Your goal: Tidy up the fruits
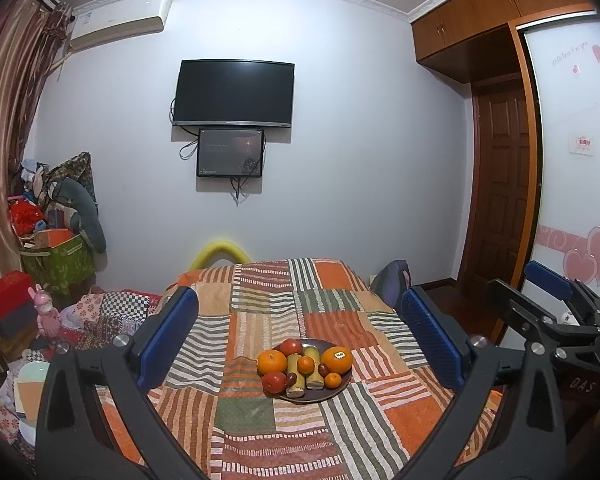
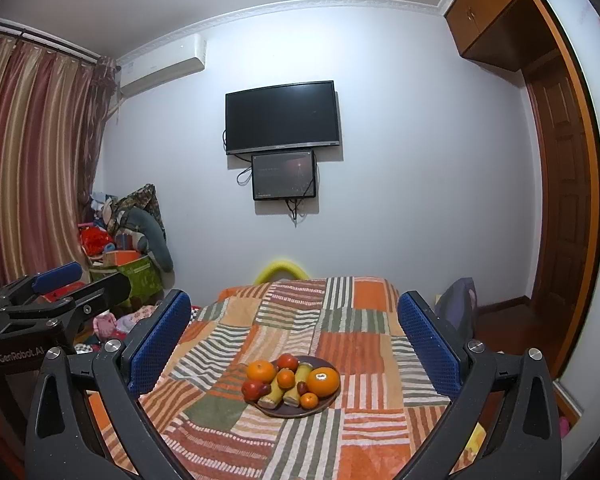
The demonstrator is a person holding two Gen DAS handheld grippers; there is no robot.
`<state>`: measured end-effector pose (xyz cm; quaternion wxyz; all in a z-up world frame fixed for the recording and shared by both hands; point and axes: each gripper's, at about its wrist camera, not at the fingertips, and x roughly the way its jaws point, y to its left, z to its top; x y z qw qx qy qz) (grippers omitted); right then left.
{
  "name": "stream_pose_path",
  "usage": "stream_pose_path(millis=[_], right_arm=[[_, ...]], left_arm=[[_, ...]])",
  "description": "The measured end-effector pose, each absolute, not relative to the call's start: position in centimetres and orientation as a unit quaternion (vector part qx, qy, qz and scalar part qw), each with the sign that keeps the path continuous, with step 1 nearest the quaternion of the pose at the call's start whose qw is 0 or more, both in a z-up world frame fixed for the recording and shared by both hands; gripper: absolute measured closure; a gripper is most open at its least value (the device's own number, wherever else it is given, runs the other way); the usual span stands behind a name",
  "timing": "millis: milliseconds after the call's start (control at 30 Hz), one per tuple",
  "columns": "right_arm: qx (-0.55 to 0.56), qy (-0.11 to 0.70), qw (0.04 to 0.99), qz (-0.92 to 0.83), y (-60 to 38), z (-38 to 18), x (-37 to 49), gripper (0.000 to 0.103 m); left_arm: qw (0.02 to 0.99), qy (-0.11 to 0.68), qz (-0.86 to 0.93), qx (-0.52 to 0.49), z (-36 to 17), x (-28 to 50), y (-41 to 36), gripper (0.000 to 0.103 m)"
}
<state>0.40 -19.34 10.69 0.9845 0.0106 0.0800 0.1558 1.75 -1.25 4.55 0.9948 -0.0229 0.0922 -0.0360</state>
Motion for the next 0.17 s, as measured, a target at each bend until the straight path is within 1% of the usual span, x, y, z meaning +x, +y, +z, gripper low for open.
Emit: stream_pose_path(millis=[167], right_arm=[[0.011, 0.087, 0.984, 0.154, -19.53, 10.40, 1.01, 0.000]], left_arm=[[0.994, 0.100, -0.038, -0.020, 4.08, 2.52, -1.48, 0.000]])
